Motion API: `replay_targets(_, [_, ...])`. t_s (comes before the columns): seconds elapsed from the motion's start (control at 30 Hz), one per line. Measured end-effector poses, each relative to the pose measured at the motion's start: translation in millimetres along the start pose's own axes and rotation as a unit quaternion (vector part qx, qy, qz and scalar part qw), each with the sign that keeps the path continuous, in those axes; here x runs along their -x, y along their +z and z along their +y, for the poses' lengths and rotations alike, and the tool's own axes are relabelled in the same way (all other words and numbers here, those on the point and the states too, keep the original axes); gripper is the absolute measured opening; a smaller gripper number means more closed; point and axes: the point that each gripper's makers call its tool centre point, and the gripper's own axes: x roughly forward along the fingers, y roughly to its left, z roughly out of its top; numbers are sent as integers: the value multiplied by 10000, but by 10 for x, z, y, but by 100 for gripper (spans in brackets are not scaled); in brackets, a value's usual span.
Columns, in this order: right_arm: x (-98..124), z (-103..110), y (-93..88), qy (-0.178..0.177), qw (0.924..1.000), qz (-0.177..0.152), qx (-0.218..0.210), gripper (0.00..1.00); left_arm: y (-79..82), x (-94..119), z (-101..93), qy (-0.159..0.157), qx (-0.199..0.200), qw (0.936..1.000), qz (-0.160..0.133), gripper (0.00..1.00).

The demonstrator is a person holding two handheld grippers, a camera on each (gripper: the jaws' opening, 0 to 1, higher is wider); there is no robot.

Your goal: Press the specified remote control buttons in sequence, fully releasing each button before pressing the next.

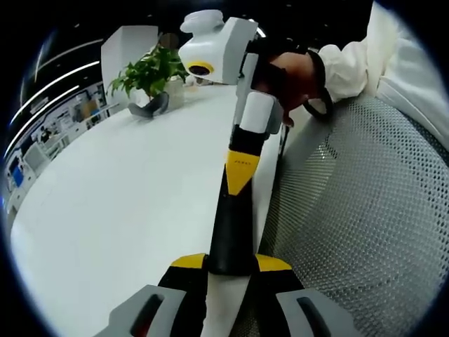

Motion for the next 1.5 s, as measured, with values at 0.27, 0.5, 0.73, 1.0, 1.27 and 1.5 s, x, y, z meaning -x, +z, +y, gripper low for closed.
replay_targets(0.27, [-7,3,-6,6,10000,-26,80,0,-1,2,-3,-1,11,10000,-33,24])
replay_targets(0.5, [-1,22,-22,51,10000,-43,50,0,2,0,-4,-8,14,10000,-48,24])
replay_targets(0.73, [6,6,-19,148,9998,-27,-125,0,5,1,-6,-6,19,10000,-52,24])
replay_targets(1.0, [18,11,-16,235,9992,-8,-322,0,4,2,-11,-2,40,10000,-65,24])
replay_targets(1.27, [38,10,-57,159,9994,88,-280,0,4,5,-10,9,52,10000,-74,24])
replay_targets(1.5, [65,27,-91,208,9990,149,-364,0,7,4,-9,10,61,9999,-82,24])
